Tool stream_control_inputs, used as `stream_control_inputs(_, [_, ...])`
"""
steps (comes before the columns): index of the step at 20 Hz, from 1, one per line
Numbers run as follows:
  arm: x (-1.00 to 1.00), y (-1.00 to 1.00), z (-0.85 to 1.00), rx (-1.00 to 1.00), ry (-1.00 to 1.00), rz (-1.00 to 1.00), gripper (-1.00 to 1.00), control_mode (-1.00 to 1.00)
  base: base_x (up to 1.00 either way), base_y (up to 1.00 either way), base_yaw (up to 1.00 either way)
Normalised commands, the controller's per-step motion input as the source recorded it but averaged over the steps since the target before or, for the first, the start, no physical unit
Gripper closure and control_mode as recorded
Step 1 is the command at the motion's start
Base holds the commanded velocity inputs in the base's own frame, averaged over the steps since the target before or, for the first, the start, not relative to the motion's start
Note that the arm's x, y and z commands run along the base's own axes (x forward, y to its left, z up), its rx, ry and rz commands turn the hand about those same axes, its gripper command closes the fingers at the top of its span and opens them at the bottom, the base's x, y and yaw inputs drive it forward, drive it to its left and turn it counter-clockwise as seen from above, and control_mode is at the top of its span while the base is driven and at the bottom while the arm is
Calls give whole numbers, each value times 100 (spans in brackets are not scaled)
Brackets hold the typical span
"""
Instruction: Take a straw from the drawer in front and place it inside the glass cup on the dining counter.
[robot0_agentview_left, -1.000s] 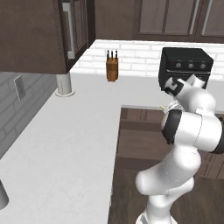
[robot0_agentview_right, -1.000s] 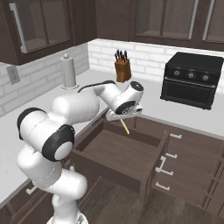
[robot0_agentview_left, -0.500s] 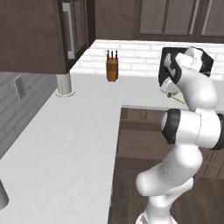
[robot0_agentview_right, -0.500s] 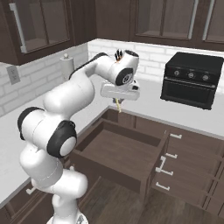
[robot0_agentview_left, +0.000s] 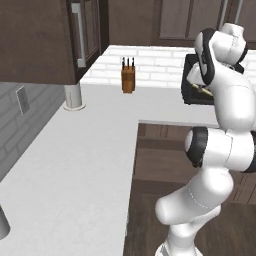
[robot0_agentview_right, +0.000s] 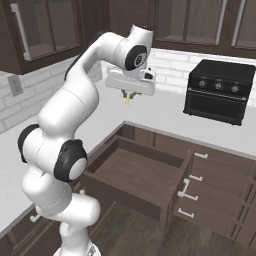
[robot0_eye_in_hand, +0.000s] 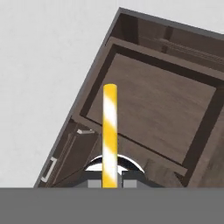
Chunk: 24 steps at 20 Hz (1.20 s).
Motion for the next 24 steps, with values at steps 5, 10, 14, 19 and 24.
stream_control_inputs(5, [-52,10,58,0,3,-9,100,-100,0,0,0])
stream_control_inputs(10, [-22,1,40,3,10,-6,100,-100,0,0,0])
stream_control_inputs(14, [0,0,0,0,0,0,100,100,-77,0,-8])
stream_control_inputs(19, [0,0,0,0,0,0,100,100,-100,-11,-15])
stream_control_inputs(24, [0,0,0,0,0,0,100,100,-100,-21,-18])
